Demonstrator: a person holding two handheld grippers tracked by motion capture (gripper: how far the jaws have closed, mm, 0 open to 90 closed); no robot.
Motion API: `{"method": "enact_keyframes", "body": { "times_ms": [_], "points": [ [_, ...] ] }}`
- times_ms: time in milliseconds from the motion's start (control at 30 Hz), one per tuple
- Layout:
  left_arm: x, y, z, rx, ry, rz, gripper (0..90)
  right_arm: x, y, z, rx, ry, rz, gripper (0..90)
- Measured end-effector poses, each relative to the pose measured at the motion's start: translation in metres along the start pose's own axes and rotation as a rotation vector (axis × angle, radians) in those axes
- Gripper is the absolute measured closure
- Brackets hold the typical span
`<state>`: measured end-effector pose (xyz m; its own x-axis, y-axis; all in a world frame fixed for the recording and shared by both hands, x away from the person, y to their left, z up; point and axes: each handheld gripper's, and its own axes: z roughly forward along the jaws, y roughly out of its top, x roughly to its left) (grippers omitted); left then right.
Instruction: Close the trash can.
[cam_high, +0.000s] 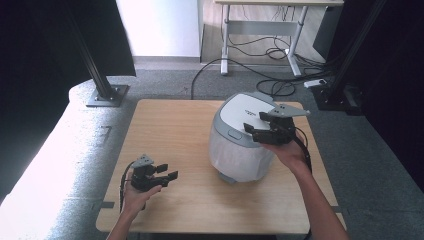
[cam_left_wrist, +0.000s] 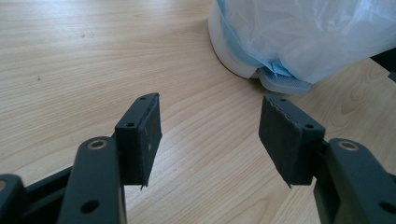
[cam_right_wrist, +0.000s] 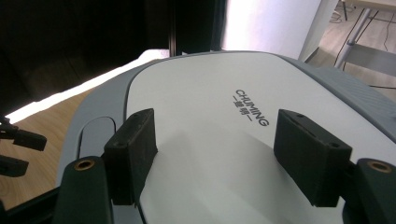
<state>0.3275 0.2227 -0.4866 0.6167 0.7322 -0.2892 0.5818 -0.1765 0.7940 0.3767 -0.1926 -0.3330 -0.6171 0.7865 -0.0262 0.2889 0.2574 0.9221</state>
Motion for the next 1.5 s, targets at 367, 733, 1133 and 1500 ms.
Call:
{"method": "enact_keyframes", "body": {
  "times_ms": [367,733,1133,1500],
  "points": [
    [0.001,0.0,-0.001,-0.009,0.001,-0.013,39.3,-0.014,-0.02,-0.041,-0.074,-0.046,0.011,28.4],
    [0.004,-0.002,-0.002,-0.008,0.01,-0.019,39.0,-0.027,-0.059,-0.074,-0.104,-0.097,0.029,28.3],
    [0.007,-0.003,-0.003,-0.008,0.021,-0.028,38.5,-0.034,-0.123,-0.081,-0.064,-0.129,0.072,28.2],
    [0.009,-0.005,-0.003,-0.007,0.029,-0.03,38.2,-0.04,-0.16,-0.071,-0.011,-0.142,0.112,27.8]
  ]
}}
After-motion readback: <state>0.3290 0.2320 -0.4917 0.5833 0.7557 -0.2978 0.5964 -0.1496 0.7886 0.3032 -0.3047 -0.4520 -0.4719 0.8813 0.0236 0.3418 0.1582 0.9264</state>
